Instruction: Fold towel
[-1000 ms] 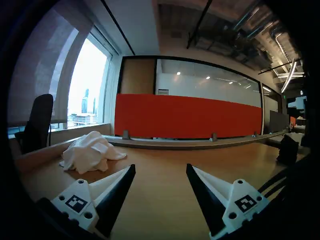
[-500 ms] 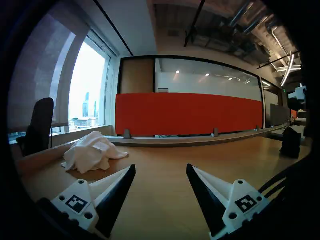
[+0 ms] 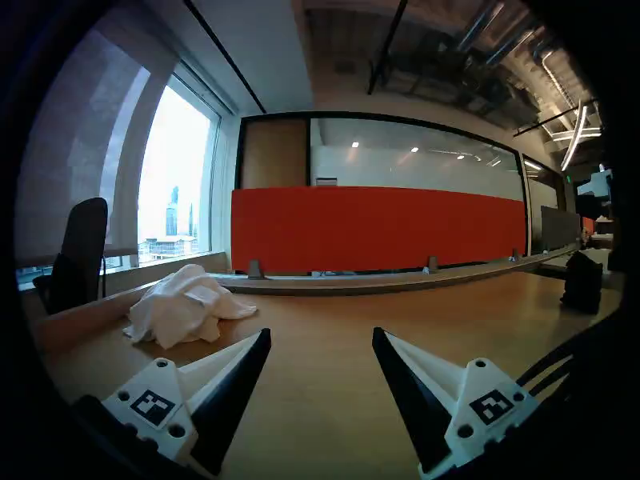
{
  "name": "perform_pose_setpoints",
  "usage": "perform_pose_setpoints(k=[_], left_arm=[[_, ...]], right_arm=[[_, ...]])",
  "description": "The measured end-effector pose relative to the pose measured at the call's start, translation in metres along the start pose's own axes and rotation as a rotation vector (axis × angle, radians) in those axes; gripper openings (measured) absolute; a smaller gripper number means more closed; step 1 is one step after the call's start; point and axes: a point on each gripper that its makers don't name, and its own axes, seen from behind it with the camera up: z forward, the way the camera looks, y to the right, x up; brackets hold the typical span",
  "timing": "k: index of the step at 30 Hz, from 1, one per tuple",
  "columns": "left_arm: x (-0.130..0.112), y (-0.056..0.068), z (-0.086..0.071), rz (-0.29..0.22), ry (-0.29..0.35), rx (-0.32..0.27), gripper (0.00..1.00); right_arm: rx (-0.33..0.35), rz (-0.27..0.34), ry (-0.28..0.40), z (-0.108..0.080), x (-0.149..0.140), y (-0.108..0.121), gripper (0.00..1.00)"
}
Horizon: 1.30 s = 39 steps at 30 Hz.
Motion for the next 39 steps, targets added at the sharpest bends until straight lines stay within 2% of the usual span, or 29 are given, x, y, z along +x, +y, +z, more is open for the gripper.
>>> perform_pose_setpoints(k=[12, 19, 30, 39], left_arm=[[0.000, 0.000, -0.001, 0.000, 0.001, 0.000, 0.96], [0.000, -0.001, -0.001, 0.000, 0.000, -0.001, 0.96], [0.000, 0.000, 0.000, 0.000, 0.000, -0.001, 0.96], [-0.001, 0.000, 0.000, 0.000, 0.000, -0.001, 0.96]], right_arm=[[-0.017, -0.032, 0.018, 0.001, -0.001, 0.013, 1.00], [-0.011, -0.028, 0.031, 0.004, -0.010, 0.024, 1.00], [0.019, -0.018, 0.020, 0.011, -0.058, 0.031, 1.00], [0.036, 0.000, 0.014, 0.014, -0.096, 0.024, 1.00]])
